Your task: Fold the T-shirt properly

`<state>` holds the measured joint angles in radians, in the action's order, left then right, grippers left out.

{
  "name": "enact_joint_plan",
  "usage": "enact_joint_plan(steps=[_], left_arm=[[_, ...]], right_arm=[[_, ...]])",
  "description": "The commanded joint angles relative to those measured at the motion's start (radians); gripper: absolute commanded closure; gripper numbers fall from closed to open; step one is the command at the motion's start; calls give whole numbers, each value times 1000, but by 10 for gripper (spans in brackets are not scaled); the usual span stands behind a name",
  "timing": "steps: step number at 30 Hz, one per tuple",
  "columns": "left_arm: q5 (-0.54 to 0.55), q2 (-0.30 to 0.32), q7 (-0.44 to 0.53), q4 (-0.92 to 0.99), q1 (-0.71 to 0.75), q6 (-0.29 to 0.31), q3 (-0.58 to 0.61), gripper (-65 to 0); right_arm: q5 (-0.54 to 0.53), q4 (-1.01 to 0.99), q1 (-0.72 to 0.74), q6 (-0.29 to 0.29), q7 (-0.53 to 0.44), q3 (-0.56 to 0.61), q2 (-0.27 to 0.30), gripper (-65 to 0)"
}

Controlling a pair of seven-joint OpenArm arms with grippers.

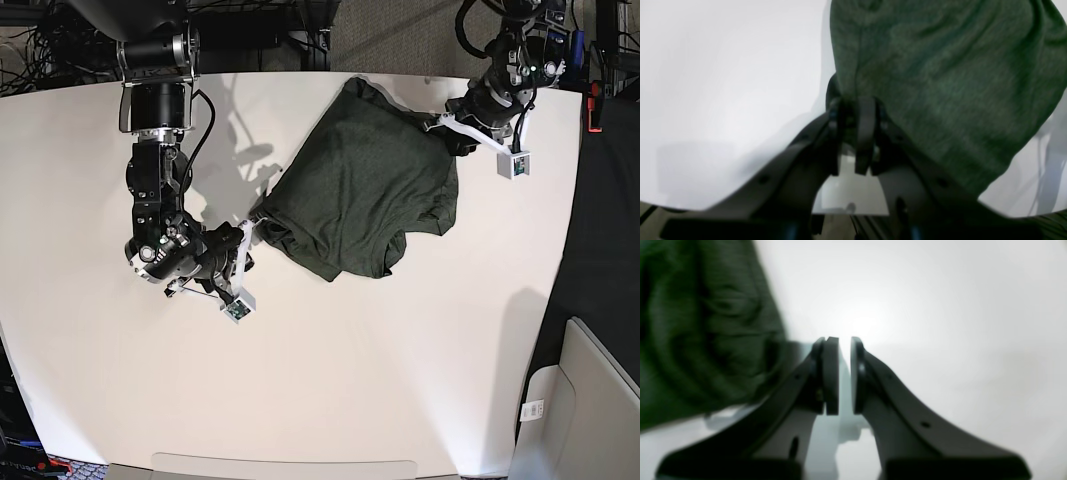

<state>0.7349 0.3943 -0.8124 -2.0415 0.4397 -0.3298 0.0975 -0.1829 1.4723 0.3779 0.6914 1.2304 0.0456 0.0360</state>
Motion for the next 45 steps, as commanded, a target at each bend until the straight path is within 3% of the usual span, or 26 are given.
enact_joint_plan(steps=[1,5,8,11,18,22,29,36,45], left_arm=[[1,10,15,-18,-3,1,-9,-71],[4,10,9,-18,-5,1,-2,-71],[5,10,1,-23,1,2,-2,-71],[27,13,1,-29,20,7,0,-71],[90,13,-35,-23,44,8,3,-60],[88,10,-143,-3,32,8,0,-11],[87,-45,-216,58,-51,7,1,-8],[87,-51,-223,132,-150,7,1,-8],[85,-51,-213,358,-328,10,3,-8]], right_arm=[[-53,58,11,7,13,17,18,-100],[-146,225,-33,7,67,158,74,-128],[-100,310,-63,7,67,208,120,-126],[-11,318,-58,7,56,201,127,-126],[245,210,-27,7,-73,190,38,-125],[328,113,-7,7,-171,185,-32,-125],[469,-55,19,7,-265,188,-109,-124],[494,-51,-53,7,-262,188,-103,-124],[484,155,-190,7,-133,185,-66,-124]])
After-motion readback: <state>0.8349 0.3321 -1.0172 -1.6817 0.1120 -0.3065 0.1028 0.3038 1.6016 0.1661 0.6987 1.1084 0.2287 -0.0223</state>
